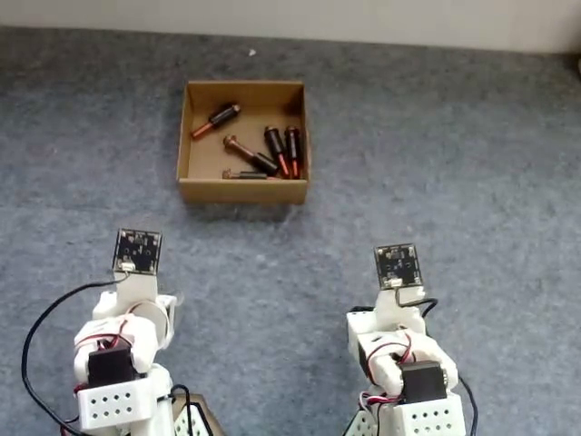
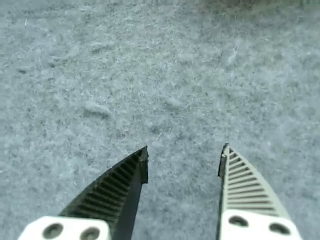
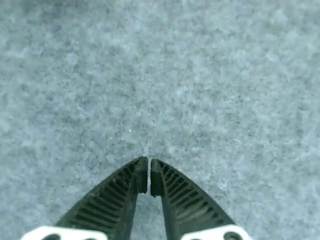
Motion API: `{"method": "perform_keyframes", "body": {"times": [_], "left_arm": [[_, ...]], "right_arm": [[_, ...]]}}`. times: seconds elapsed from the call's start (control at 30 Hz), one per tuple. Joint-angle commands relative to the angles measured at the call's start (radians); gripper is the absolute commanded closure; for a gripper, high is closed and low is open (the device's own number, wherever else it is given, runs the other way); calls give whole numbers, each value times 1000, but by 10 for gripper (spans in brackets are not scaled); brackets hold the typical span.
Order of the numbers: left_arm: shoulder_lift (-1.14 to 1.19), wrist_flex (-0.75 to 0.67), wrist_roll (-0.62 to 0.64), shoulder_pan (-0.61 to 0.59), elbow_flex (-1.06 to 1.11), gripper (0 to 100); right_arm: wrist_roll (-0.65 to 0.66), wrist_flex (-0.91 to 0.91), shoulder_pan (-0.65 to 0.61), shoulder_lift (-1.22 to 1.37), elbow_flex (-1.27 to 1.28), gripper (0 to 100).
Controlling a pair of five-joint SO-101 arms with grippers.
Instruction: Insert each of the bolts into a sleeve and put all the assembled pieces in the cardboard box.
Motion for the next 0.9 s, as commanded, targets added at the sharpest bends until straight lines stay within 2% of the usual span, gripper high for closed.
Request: {"method": "perform_keyframes", "body": {"times": [0.0, 0.23, 0.87], "left_arm": [[-33, 44, -5, -10, 25, 753], [-61, 101, -5, -10, 22, 754], [-61, 103, -5, -10, 22, 754]], "right_arm": [[6, 5, 12, -15, 154, 994], [6, 5, 12, -15, 154, 994], [6, 5, 12, -15, 154, 994]]}}
